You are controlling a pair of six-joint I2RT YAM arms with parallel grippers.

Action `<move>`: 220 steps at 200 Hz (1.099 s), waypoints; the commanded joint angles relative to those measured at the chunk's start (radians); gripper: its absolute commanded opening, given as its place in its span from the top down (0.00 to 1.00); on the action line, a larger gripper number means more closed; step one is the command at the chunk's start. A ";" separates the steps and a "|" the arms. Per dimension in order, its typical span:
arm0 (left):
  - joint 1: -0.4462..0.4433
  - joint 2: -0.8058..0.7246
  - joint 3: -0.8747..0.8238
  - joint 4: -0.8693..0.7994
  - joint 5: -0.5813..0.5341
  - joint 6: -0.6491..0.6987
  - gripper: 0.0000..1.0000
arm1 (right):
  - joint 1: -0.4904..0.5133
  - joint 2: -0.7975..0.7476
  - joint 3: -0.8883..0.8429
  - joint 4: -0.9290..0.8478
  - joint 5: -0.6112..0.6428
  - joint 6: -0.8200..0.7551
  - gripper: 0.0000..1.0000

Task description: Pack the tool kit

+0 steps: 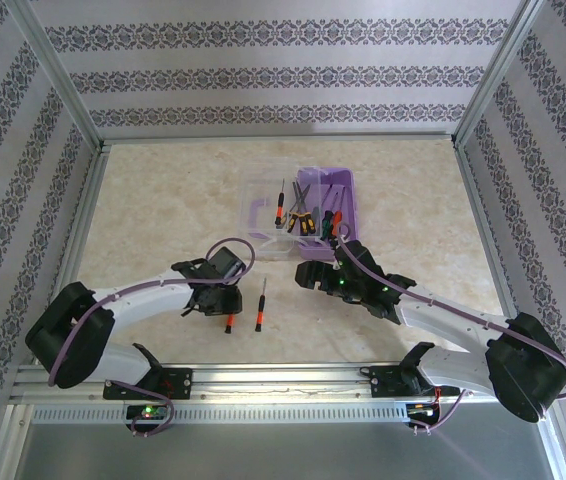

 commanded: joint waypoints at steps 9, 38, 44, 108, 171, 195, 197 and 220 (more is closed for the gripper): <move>-0.014 0.021 0.033 -0.070 -0.068 0.012 0.73 | 0.016 0.004 0.012 0.017 0.017 0.009 0.14; -0.013 0.030 0.030 -0.090 -0.085 0.018 0.75 | 0.015 -0.003 0.004 0.018 0.022 0.012 0.15; -0.014 0.032 0.031 -0.096 -0.089 0.020 0.76 | 0.015 -0.006 0.003 0.019 0.021 0.013 0.14; -0.019 0.060 0.027 -0.142 -0.122 0.041 0.81 | 0.015 -0.006 0.004 0.021 0.022 0.011 0.15; -0.028 -0.006 -0.003 -0.133 -0.193 0.034 0.87 | 0.016 -0.034 -0.003 0.020 0.032 0.012 0.15; -0.029 0.028 0.009 -0.151 -0.176 0.042 0.87 | 0.016 -0.040 0.000 0.013 0.035 0.011 0.15; -0.028 0.030 0.009 -0.151 -0.175 0.042 0.87 | 0.016 -0.041 0.000 0.013 0.034 0.010 0.15; -0.028 0.020 0.000 -0.126 -0.158 0.040 0.90 | 0.015 -0.045 0.001 0.010 0.036 0.009 0.15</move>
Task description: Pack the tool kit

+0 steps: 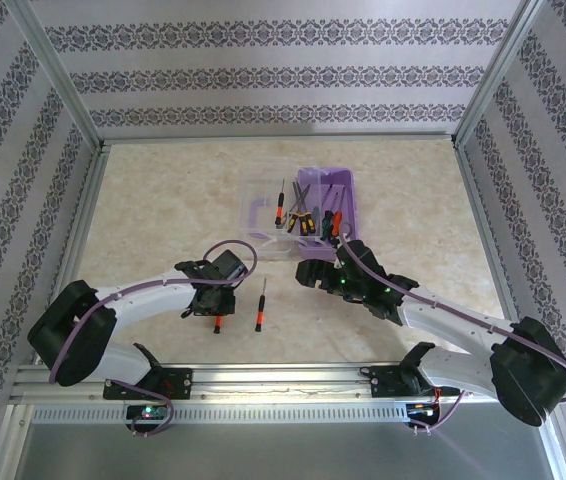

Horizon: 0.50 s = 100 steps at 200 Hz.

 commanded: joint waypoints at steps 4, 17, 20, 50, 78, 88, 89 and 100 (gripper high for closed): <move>-0.005 0.005 -0.010 -0.036 -0.010 0.009 0.90 | 0.016 -0.017 0.000 0.004 0.030 0.008 0.15; -0.005 -0.014 0.004 -0.052 -0.013 0.011 0.90 | 0.015 -0.021 0.000 0.004 0.025 0.009 0.15; -0.006 -0.020 0.006 -0.056 -0.014 0.011 0.90 | 0.015 -0.022 0.000 0.004 0.024 0.009 0.15; -0.005 -0.079 0.052 -0.108 -0.036 0.037 0.90 | 0.015 -0.037 -0.001 -0.012 0.040 0.004 0.15; -0.004 -0.156 0.095 -0.159 -0.092 0.062 0.89 | 0.013 -0.045 0.005 -0.023 0.042 -0.005 0.15; -0.004 -0.177 0.117 -0.182 -0.109 0.070 0.89 | 0.014 -0.049 0.003 -0.029 0.048 -0.004 0.15; -0.004 -0.178 0.119 -0.185 -0.110 0.071 0.89 | 0.013 -0.050 0.003 -0.028 0.049 -0.003 0.15; -0.004 -0.193 0.157 -0.212 -0.121 0.089 0.89 | 0.011 -0.055 0.002 -0.029 0.051 -0.009 0.15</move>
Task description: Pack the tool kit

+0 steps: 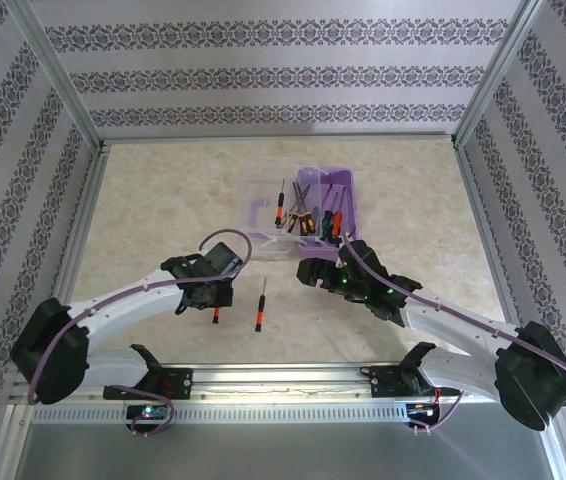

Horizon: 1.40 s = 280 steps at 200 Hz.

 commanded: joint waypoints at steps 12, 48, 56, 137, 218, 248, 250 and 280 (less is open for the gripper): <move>-0.003 -0.050 0.117 -0.132 -0.086 0.071 0.89 | 0.004 -0.029 0.006 -0.028 0.037 -0.015 0.15; 0.000 -0.016 0.258 -0.158 -0.109 0.159 0.88 | -0.021 -0.064 0.020 -0.061 0.038 -0.031 0.14; 0.004 0.003 0.287 -0.159 -0.109 0.179 0.88 | -0.025 -0.074 0.019 -0.068 0.042 -0.032 0.14; 0.054 0.356 0.739 -0.138 0.017 0.326 0.89 | -0.086 -0.182 -0.036 -0.098 0.043 -0.028 0.14; 0.103 0.748 1.210 -0.231 0.099 0.330 0.90 | -0.172 -0.319 -0.140 -0.120 -0.006 -0.010 0.14; 0.132 0.822 1.301 -0.283 0.100 0.334 0.90 | -0.193 -0.330 -0.147 -0.124 -0.023 -0.012 0.14; 0.134 0.825 1.302 -0.285 0.100 0.336 0.90 | -0.195 -0.330 -0.147 -0.124 -0.024 -0.013 0.14; 0.157 0.847 1.307 -0.309 0.100 0.337 0.90 | -0.207 -0.323 -0.150 -0.118 -0.033 -0.017 0.14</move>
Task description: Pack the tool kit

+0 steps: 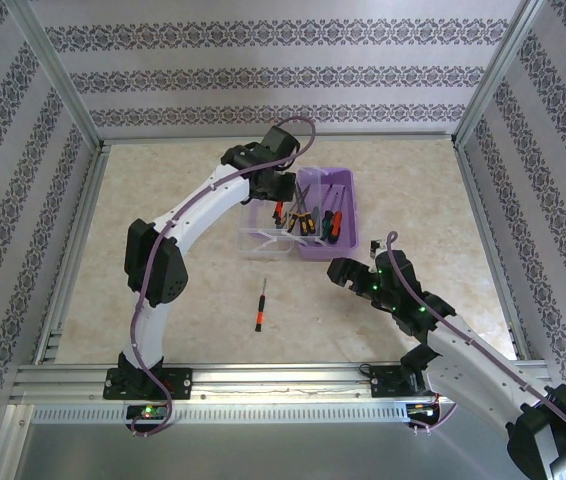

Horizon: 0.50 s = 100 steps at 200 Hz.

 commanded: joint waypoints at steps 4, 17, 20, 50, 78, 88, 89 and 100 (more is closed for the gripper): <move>0.029 0.016 0.026 -0.083 -0.002 0.026 0.90 | -0.016 -0.002 -0.014 0.000 -0.021 -0.009 0.14; 0.034 0.021 0.024 -0.090 -0.001 0.023 0.90 | -0.019 0.006 -0.014 0.007 -0.025 -0.007 0.14; 0.034 0.022 0.024 -0.091 0.001 0.023 0.90 | -0.019 0.008 -0.013 0.009 -0.028 -0.008 0.14; 0.033 0.038 0.017 -0.087 0.019 0.022 0.90 | -0.022 0.032 0.003 0.013 -0.033 -0.016 0.14; 0.038 0.054 0.014 -0.076 0.015 0.019 0.89 | -0.022 0.032 0.006 0.013 -0.034 -0.016 0.14; 0.039 0.057 0.013 -0.073 0.017 0.018 0.88 | -0.022 0.028 0.005 0.010 -0.032 -0.013 0.14; 0.040 0.057 0.013 -0.072 0.017 0.018 0.88 | -0.022 0.027 0.004 0.010 -0.032 -0.012 0.14; 0.043 0.059 0.014 -0.067 0.022 0.015 0.87 | -0.022 0.021 0.000 0.009 -0.032 -0.011 0.14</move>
